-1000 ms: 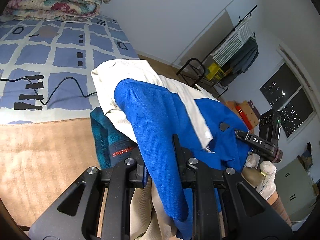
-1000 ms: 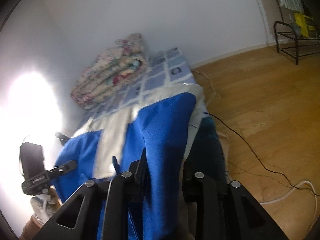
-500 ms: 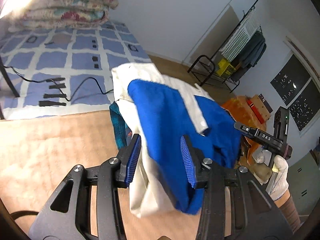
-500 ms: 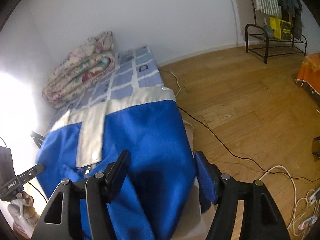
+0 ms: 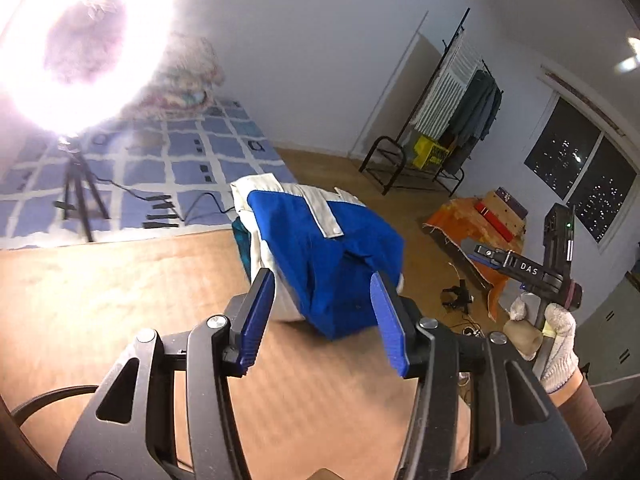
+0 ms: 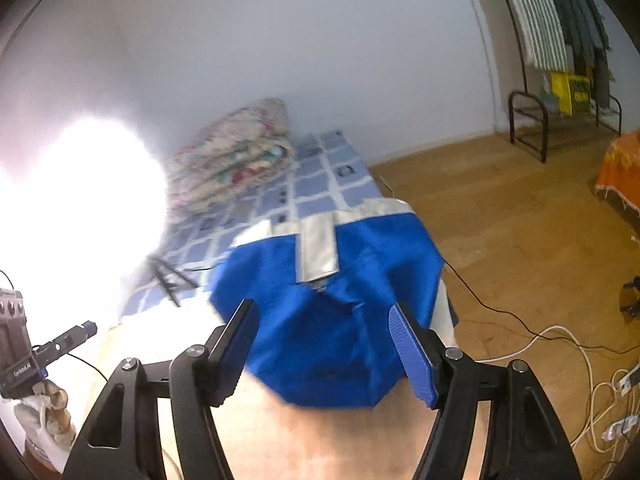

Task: Fold large clothes

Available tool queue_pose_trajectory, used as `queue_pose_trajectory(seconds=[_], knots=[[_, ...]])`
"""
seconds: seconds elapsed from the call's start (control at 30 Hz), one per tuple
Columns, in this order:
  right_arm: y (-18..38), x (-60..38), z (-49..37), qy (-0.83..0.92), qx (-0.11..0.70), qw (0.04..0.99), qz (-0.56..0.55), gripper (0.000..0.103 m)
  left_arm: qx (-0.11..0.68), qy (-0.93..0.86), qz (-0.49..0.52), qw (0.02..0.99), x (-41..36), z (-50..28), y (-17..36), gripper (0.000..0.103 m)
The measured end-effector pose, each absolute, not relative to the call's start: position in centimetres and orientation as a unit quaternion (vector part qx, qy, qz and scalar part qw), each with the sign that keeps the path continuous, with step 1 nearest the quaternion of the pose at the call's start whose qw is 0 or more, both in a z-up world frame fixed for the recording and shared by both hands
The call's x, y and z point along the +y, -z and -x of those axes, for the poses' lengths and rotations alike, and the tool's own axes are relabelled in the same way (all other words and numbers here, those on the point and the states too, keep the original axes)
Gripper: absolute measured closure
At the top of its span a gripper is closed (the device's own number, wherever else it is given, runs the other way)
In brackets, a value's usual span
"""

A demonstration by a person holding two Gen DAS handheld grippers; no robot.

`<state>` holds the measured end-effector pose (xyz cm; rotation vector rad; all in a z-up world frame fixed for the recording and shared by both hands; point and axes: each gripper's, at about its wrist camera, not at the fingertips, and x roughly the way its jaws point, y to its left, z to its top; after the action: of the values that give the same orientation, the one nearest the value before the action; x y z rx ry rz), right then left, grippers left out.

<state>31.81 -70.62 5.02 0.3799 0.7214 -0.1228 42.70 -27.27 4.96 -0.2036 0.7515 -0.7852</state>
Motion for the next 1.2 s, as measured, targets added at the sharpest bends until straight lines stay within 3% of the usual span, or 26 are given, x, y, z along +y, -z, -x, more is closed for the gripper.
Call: queue_pose_trajectory(seconds=[0.23,0.4,0.53,0.7,0.8,1.1,1.2], knots=[[-11.6,-63.8,-24.1,0.047,0.323,0.934,-0.143,0.026,0.328,0.36,0.08,0.87,-21.7,-33.2,-10.0,0.052],[-13.9,-59.4,-18.9,0.03,0.309,0.941,-0.133,0.021,0.315,0.352,0.075,0.878,-18.2,-27.1,-11.6,0.043],[-13.8,-56.7,-15.3,0.022,0.298,0.945,-0.131,0.018,0.31,0.348,0.075,0.882,-16.0,-23.0,-12.0,0.042],[-12.7,-54.0,-11.3,0.029,0.292,0.946,-0.14,0.012,0.299,0.337,0.066,0.89,-14.1,-18.5,-11.4,0.022],[-12.1,-52.5,-9.2,0.039,0.286,0.947,-0.14,0.007,0.294,0.322,0.05,0.899,-13.4,-16.5,-10.8,0.016],[-10.6,-49.3,-5.6,0.058,0.267,0.957,-0.1,0.0,0.279,0.292,0.01,0.915,-13.3,-13.0,-8.8,0.01],[-9.8,-48.4,-5.0,0.073,0.26,0.959,-0.085,0.0,0.278,0.287,0.006,0.917,-13.1,-12.2,-8.0,0.001]])
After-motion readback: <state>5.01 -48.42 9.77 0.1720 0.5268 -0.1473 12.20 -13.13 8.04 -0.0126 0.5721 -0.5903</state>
